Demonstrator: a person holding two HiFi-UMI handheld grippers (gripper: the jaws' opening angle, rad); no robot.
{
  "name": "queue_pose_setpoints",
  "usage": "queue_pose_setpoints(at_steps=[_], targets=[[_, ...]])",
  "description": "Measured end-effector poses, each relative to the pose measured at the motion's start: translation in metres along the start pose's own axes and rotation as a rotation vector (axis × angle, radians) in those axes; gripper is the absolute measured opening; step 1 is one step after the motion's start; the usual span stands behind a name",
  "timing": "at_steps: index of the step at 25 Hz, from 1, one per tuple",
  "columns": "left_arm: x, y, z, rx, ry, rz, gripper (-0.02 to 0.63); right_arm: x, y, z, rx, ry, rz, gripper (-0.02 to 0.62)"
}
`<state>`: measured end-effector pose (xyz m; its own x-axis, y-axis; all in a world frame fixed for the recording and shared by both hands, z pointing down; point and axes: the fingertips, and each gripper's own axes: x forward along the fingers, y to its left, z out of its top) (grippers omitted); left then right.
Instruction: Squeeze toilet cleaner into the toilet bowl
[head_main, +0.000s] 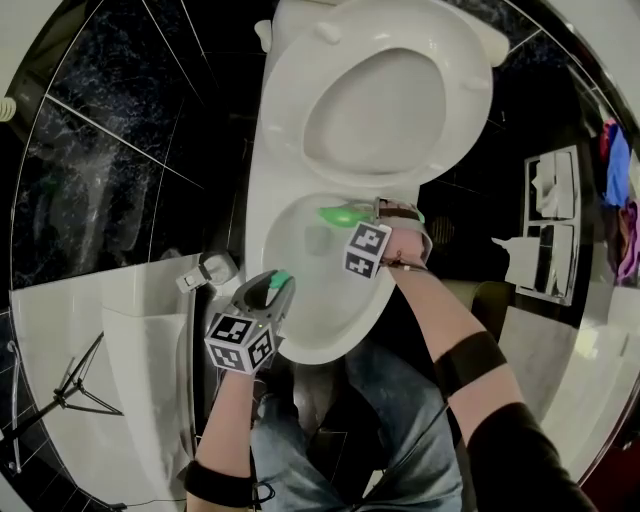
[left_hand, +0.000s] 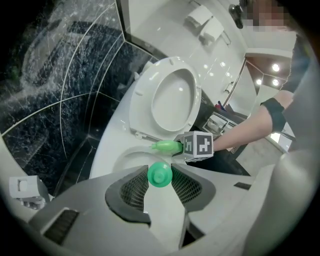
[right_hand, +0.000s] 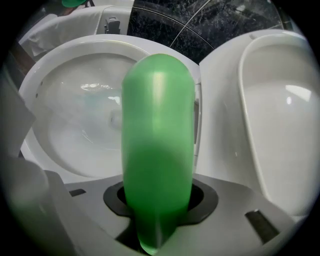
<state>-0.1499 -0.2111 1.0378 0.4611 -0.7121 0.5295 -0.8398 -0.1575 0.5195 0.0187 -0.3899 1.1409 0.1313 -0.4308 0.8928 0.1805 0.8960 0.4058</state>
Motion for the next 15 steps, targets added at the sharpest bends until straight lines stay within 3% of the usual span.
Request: queue_pose_setpoints(at_steps=[15], targets=[[0.031, -0.042, -0.008, 0.037, 0.047, -0.077, 0.150, 0.009, 0.016, -0.106, 0.095, 0.113, 0.023, 0.178]])
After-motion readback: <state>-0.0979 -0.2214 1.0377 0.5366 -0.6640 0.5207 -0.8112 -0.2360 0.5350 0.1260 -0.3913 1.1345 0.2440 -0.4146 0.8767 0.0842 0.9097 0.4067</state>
